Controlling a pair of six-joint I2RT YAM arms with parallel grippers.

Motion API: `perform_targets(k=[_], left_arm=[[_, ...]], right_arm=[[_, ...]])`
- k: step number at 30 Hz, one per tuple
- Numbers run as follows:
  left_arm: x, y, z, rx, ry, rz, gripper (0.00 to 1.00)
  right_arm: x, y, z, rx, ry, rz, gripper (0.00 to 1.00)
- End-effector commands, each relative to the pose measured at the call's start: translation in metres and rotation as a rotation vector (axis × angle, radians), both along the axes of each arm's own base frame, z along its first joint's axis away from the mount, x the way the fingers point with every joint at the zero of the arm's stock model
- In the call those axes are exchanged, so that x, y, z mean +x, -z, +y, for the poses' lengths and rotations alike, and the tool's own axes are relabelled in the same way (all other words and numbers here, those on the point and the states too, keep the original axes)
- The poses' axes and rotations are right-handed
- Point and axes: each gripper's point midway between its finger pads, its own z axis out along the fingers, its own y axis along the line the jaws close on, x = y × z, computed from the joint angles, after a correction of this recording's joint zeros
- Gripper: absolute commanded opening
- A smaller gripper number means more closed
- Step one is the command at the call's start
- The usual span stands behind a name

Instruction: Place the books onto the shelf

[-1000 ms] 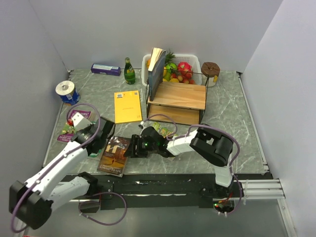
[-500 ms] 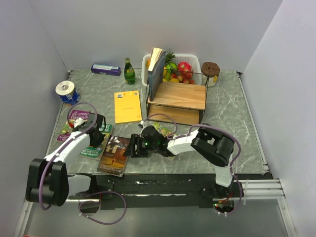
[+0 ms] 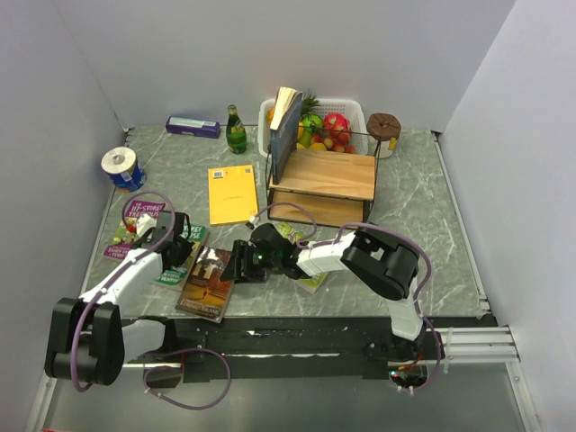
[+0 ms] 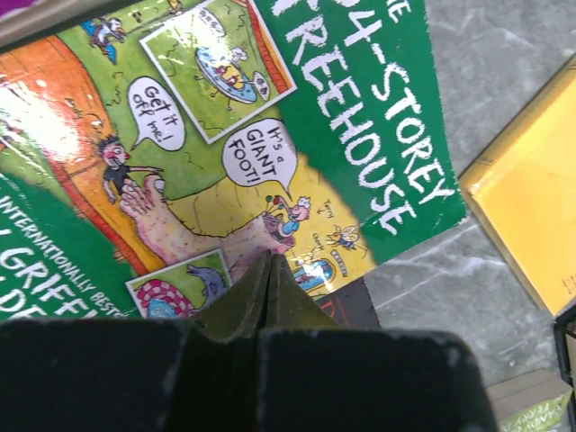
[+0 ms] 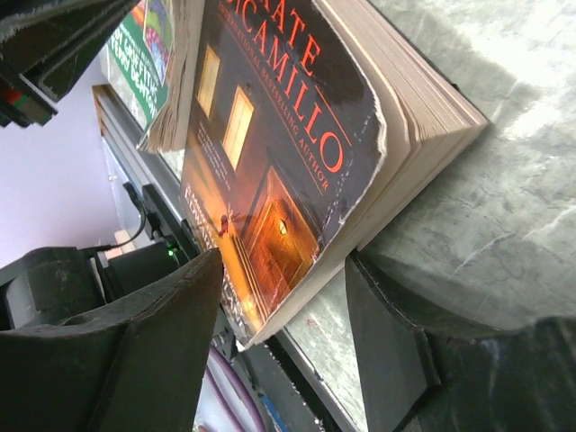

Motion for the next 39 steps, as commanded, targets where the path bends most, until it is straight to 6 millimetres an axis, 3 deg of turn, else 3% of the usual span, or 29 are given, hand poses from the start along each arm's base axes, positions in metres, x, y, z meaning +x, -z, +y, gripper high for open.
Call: perform_targets(k=[1, 10, 16, 24, 27, 28, 30, 35, 36, 38, 39], left_arm=[[-0.032, 0.031, -0.023, -0.09, 0.091, 0.133, 0.01], [-0.033, 0.033, -0.028, -0.103, 0.114, 0.121, 0.01], [-0.033, 0.031, -0.029, -0.104, 0.124, 0.112, 0.01], [-0.032, 0.03, -0.031, -0.106, 0.131, 0.103, 0.01], [-0.032, 0.03, -0.031, -0.106, 0.133, 0.104, 0.01], [-0.032, 0.029, -0.031, -0.105, 0.135, 0.104, 0.01], [-0.033, 0.029, -0.031, -0.105, 0.136, 0.104, 0.01], [-0.032, 0.019, -0.027, -0.089, 0.114, 0.082, 0.02], [-0.031, 0.015, -0.025, -0.083, 0.108, 0.071, 0.03], [-0.023, -0.004, -0.02, -0.059, 0.09, 0.01, 0.07], [-0.024, -0.01, -0.016, -0.043, 0.085, 0.003, 0.08]], right_arm=[[0.005, -0.039, 0.025, 0.134, -0.026, -0.067, 0.63], [0.005, -0.073, 0.039, 0.261, -0.042, -0.105, 0.6], [0.008, -0.062, 0.042, 0.222, -0.03, -0.078, 0.49], [0.011, -0.032, 0.042, 0.143, 0.002, -0.009, 0.44], [0.013, -0.024, 0.044, 0.129, 0.008, 0.008, 0.28], [0.011, -0.023, 0.045, 0.125, 0.004, 0.011, 0.11], [0.01, -0.024, 0.042, 0.119, -0.005, 0.001, 0.0], [-0.014, -0.044, 0.019, 0.077, -0.075, -0.077, 0.0], [-0.021, -0.058, 0.01, 0.064, -0.108, -0.123, 0.0], [-0.038, -0.063, -0.002, 0.029, -0.165, -0.174, 0.0], [-0.042, -0.081, -0.01, 0.041, -0.165, -0.222, 0.0]])
